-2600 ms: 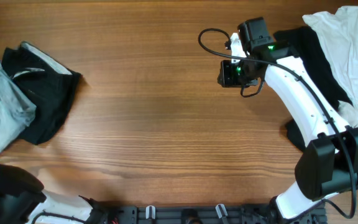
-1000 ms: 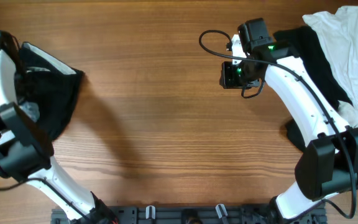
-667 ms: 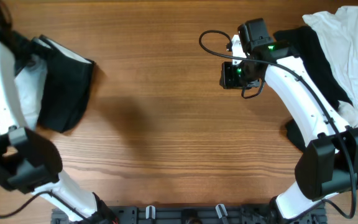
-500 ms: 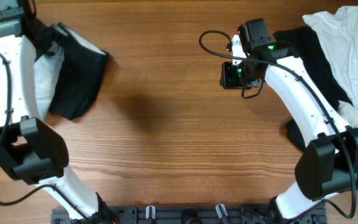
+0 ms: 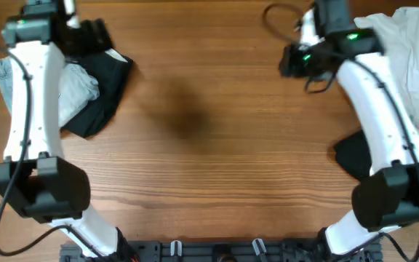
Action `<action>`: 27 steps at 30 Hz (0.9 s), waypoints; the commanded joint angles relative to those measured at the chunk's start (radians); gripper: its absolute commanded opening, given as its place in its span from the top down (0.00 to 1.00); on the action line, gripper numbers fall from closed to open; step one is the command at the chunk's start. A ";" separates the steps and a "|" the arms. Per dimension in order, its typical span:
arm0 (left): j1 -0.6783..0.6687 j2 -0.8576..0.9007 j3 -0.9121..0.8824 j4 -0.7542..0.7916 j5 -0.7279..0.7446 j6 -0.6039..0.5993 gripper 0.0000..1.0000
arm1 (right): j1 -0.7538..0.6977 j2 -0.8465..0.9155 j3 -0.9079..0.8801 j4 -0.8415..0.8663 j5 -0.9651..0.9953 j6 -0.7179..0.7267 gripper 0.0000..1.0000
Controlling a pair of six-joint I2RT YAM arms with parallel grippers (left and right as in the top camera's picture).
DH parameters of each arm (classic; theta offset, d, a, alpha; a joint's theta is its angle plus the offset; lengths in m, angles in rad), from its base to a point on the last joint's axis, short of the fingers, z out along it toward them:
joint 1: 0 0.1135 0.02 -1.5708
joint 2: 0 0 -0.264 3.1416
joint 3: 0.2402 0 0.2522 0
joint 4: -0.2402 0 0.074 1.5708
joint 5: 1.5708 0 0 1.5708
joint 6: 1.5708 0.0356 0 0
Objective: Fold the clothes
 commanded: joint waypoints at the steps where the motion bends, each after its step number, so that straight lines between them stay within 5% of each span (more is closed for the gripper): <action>1: -0.103 0.005 0.009 -0.145 0.105 0.144 0.00 | -0.090 -0.015 0.085 -0.098 0.014 -0.048 0.41; 8: -0.105 -0.008 -0.003 -0.511 0.051 0.053 0.03 | -0.121 -0.102 0.081 -0.304 0.026 -0.021 0.46; 12: -0.105 -0.208 -0.153 -0.388 0.051 0.046 0.04 | -0.110 -0.339 -0.060 -0.215 0.078 0.013 0.46; 16: -0.107 -0.607 -0.510 -0.069 0.042 0.040 0.00 | -0.077 -0.721 -0.410 0.070 0.119 0.030 0.41; 17: -0.107 -0.747 -0.639 0.021 0.003 0.001 0.00 | -0.077 -0.815 -0.504 0.126 0.153 0.061 0.37; 18: -0.107 -0.863 -0.752 0.090 -0.014 -0.039 0.00 | -0.077 -0.896 -0.586 0.159 0.184 0.084 0.14; 19: -0.107 -0.982 -0.869 0.149 -0.013 -0.047 0.00 | -0.078 -0.973 -0.667 0.180 0.237 0.090 0.00; 20: -0.107 -1.060 -0.943 0.180 -0.014 -0.047 0.00 | -0.078 -1.008 -0.712 0.171 0.257 0.088 0.00; 27: -0.107 -1.212 -1.063 0.021 -0.014 -0.047 0.00 | -0.078 -0.980 -0.787 0.101 0.246 0.109 0.00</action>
